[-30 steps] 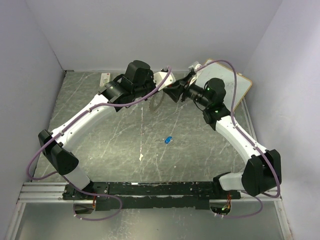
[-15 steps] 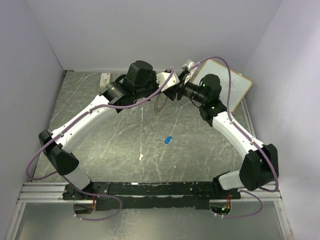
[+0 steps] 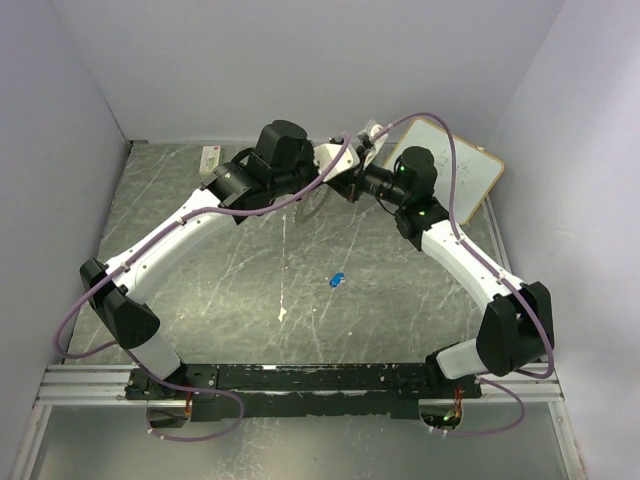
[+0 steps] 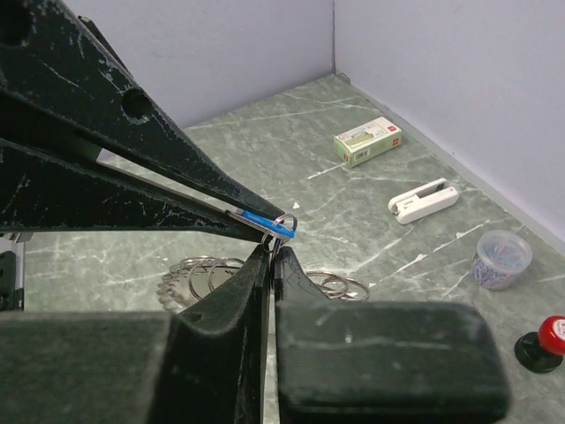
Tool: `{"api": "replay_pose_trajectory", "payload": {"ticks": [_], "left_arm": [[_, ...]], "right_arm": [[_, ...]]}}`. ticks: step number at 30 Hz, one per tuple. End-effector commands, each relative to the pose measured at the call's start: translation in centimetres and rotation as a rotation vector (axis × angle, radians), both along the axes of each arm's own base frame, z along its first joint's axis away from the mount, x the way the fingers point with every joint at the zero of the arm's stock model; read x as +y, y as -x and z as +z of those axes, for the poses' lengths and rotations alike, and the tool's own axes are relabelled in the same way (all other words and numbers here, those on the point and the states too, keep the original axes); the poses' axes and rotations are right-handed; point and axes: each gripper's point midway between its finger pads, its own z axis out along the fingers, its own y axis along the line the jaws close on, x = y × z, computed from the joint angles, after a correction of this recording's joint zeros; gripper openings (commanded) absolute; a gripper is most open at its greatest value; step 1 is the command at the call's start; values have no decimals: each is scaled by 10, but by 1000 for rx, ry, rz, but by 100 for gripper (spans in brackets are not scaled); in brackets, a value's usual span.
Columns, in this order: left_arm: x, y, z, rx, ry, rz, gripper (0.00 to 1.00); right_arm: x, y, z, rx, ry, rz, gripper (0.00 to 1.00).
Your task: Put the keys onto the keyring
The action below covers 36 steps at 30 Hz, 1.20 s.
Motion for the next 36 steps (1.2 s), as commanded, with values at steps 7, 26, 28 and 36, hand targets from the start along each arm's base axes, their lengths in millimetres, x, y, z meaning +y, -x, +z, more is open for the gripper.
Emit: {"api": "replay_pose_trajectory", "payload": {"ticks": [7,26,28,36], "left_arm": [[-4,-6,30,-75,69,37,7],[46,4,77,-104,385,97,91],[41,12,70,-62,407,30,89],[8,39,63,160,583,-151,45]], "right_arm": [[-5,3,25,-51,-38,-30,0],[-37,0,43,-30,-192,-16,0],[-41,1,49,-25,-217,-2,0],[-49,2,64,-12,-269,14,0]]}}
